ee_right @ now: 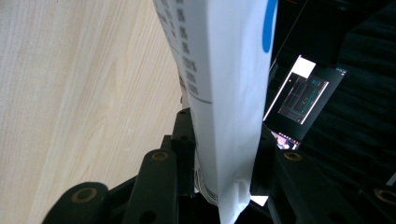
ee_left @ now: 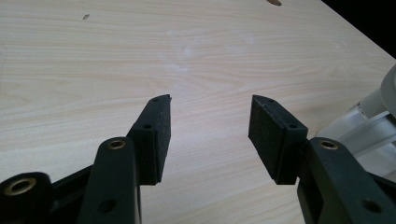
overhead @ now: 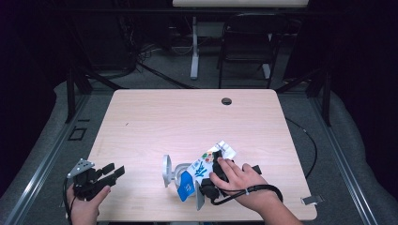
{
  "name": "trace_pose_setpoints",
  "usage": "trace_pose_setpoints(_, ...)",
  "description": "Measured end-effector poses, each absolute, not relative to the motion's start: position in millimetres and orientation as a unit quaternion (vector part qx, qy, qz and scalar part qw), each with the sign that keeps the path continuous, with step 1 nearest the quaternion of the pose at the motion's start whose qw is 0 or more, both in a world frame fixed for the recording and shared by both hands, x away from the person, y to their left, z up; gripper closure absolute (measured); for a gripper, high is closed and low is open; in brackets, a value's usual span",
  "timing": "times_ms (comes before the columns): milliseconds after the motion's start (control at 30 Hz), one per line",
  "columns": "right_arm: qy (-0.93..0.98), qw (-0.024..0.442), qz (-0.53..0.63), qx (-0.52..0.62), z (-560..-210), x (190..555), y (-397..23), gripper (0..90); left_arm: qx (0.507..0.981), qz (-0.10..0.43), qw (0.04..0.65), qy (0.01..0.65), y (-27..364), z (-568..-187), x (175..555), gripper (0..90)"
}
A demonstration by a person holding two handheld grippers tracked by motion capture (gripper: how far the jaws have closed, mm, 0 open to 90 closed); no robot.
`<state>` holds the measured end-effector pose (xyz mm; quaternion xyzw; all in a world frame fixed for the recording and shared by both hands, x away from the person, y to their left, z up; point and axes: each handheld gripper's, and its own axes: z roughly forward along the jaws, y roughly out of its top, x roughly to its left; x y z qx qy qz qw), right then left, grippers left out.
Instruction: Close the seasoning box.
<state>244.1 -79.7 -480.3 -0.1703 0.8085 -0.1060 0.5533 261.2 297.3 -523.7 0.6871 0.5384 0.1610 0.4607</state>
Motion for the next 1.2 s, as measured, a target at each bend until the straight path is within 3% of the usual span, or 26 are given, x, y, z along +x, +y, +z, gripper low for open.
trace_pose_setpoints(1200,0.853,0.511,-0.035,-0.101,-482.1,243.7,-86.5,75.5,0.688,0.159,0.458,0.540,297.7,-525.5,261.9,49.4)
